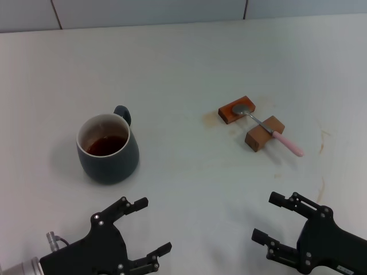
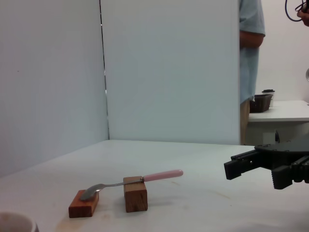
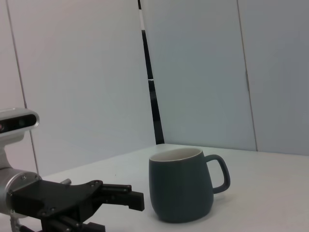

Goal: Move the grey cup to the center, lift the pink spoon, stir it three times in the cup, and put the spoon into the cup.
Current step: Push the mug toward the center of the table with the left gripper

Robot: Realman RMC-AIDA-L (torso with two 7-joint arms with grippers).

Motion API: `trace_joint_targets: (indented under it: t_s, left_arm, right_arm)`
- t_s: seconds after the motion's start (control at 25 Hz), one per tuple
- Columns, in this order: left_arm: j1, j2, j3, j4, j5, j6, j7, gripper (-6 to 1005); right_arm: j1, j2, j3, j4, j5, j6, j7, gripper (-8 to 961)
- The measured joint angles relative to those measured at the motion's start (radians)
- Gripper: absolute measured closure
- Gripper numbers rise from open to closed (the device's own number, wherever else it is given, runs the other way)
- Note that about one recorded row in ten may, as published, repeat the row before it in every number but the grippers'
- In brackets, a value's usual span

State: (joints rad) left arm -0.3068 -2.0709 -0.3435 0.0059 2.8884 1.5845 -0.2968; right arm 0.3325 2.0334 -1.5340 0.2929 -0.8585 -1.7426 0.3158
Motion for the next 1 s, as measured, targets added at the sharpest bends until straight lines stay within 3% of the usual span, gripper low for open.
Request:
trace_joint_targets:
  t_s: [0.28, 0.48, 0.52, 0.68, 0.72, 0.76, 0.8, 0.88, 1.0]
  left_arm:
    - [0.0, 0.0, 0.0, 0.0, 0.0, 0.0, 0.0, 129]
    - [0.014, 0.002, -0.053, -0.005, -0.017, 0.017, 0.0, 139]
    - [0.035, 0.005, -0.12, -0.002, -0.03, 0.089, 0.021, 150]
    - [0.049, 0.009, -0.187, 0.022, -0.034, 0.183, 0.059, 210]
    - [0.069, 0.01, -0.306, 0.055, -0.052, 0.252, 0.111, 238]
    - [0.08, 0.007, -0.362, 0.058, -0.064, 0.252, 0.134, 266]
    - [0.086, 0.006, -0.394, 0.058, -0.069, 0.251, 0.149, 295]
    - [0.12, -0.004, -0.566, 0.011, -0.089, 0.167, 0.294, 352]
    - [0.154, -0.007, -0.657, -0.096, -0.093, 0.01, 0.486, 456]
  right_arm:
    - [0.007, 0.002, 0.0, 0.0, 0.0, -0.001, 0.002, 179]
    - [0.008, 0.002, 0.0, 0.0, 0.002, -0.001, 0.002, 179]
    - [0.008, 0.002, 0.0, 0.0, 0.003, 0.001, 0.002, 179]
    - [0.007, 0.002, 0.0, 0.002, 0.004, 0.003, 0.002, 178]
    - [0.006, 0.002, 0.0, 0.002, 0.005, 0.003, 0.002, 178]
    - [0.006, 0.002, 0.0, 0.002, 0.005, 0.003, 0.002, 179]
    - [0.006, 0.003, 0.0, 0.002, 0.005, 0.003, 0.002, 179]
    - [0.005, 0.003, 0.0, 0.001, 0.006, 0.003, 0.002, 180]
    - [0.005, 0.003, 0.0, 0.0, 0.008, 0.003, 0.002, 182]
